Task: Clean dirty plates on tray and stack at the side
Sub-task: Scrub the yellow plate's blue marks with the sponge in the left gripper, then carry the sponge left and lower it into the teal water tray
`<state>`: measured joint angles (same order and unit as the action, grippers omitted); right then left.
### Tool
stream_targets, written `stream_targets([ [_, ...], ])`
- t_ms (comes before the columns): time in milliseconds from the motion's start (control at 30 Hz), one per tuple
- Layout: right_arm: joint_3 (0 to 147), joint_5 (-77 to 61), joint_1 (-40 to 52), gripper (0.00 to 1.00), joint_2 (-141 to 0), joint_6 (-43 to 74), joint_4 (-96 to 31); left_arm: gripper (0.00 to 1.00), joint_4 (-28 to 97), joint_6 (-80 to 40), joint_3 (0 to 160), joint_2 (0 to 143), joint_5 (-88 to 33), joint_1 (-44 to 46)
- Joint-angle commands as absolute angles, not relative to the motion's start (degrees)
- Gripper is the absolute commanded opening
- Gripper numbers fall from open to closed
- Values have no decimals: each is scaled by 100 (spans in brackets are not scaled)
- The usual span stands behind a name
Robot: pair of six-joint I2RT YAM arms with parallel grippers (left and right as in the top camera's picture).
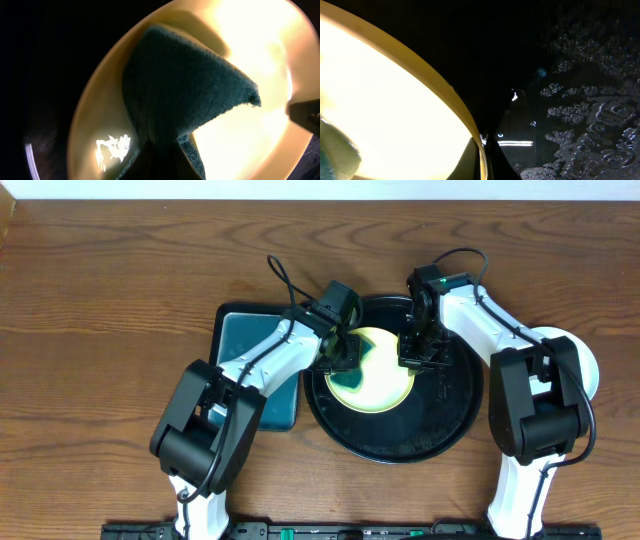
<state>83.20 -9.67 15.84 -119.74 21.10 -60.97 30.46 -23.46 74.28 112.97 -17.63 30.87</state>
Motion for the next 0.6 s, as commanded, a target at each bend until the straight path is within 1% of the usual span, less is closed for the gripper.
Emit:
stream_targets([
  [0,8261,-469,1619,1,-12055,2265,-6047,8,3391,-2088,7301,11288,-1380,2965],
  [200,8195,-464,1619,1,-12055,2268,-6042,8,3835,-1820,7301,10713,-1450,2965],
  [400,8158,-449,1619,1,-12055,2268,-6045,8,3870,-1756,7301,9963,-1424,2941],
  [567,8158,-451,1619,1,-12055,2268,-6042,8,3979,-1758,7301,9441,-1070,2825],
])
